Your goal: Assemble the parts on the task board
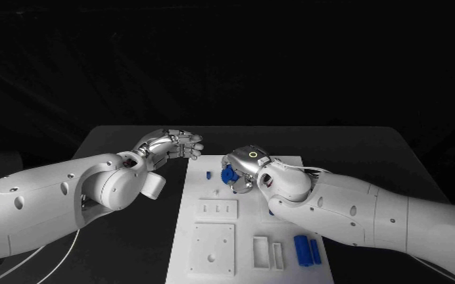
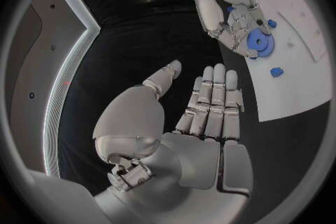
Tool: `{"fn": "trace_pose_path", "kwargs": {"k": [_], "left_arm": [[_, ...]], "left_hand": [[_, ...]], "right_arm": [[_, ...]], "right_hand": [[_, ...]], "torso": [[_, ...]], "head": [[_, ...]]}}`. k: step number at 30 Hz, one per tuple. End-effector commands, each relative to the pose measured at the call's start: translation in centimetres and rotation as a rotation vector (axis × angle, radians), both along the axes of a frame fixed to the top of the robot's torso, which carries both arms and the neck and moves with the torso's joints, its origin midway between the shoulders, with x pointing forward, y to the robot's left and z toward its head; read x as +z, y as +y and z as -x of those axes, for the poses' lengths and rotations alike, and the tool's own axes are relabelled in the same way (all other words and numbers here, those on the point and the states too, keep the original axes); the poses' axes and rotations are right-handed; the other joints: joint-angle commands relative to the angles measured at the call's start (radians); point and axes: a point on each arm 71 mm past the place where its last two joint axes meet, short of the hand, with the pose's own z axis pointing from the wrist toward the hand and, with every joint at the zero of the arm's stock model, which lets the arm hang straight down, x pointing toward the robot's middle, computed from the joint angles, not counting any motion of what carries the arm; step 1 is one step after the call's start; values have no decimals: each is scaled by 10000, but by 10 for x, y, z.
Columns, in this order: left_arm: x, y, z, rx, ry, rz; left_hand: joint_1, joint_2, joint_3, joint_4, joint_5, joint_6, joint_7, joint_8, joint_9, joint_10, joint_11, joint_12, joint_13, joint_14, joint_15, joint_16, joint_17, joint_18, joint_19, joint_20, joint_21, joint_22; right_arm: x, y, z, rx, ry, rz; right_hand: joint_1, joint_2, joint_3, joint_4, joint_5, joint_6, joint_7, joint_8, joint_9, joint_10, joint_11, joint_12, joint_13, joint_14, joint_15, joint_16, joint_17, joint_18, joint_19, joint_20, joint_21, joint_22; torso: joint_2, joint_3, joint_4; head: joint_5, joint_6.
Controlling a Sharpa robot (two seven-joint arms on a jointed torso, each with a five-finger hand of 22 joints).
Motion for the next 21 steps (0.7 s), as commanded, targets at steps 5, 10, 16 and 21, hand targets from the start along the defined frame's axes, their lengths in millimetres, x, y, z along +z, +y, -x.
{"fn": "trace_pose_path", "kwargs": {"k": [5, 10, 16, 21], "left_arm": [[1, -3, 1, -208, -76, 64], [1, -2, 0, -192, -74, 58], [1, -2, 0, -192, -76, 58], [1, -2, 0, -201, -72, 58]], "left_hand": [[-104, -17, 5, -59, -8, -74, 224, -44, -5, 8, 21, -57, -14, 33, 13, -36, 16, 157, -61, -13, 30, 127], [-106, -16, 7, -61, -8, -74, 224, -44, -5, 8, 21, -57, -14, 33, 13, -36, 17, 157, -62, -13, 31, 127], [-109, -15, 9, -62, -9, -74, 224, -44, -4, 9, 21, -58, -14, 33, 13, -37, 18, 157, -62, -12, 31, 128], [-111, -14, 11, -64, -9, -74, 224, -43, -4, 9, 21, -59, -14, 33, 13, -38, 19, 157, -62, -12, 31, 128]], "right_arm": [[-2, -3, -2, -200, 5, 218], [-2, -6, -3, -272, -42, 198], [-2, -7, 0, -221, 3, 164], [-2, -7, 0, -220, -21, 122]], "right_hand": [[47, -28, 18, 56, -55, 826, 220, 27, 20, -41, -4, 48, -9, 13, -36, -48, 22, 131, 349, -322, -47, 178], [76, -16, 53, 79, -55, 827, 219, 31, 35, -41, -6, 48, -10, 14, -37, -53, 28, 131, 350, -323, -51, 177], [70, -19, 82, 130, -56, 829, 219, 35, 52, -39, -6, 48, -11, 16, -38, -59, 34, 131, 353, -320, -55, 175], [70, -19, 93, 148, -56, 827, 219, 35, 57, -38, -6, 48, -12, 17, -38, -61, 37, 131, 355, -320, -56, 175]], "torso": [[2, 7, -7], [0, 9, -1], [2, 11, 5], [-2, 16, 10]], "head": [[-8, 15], [-10, 16], [11, 39], [26, 25]]}}
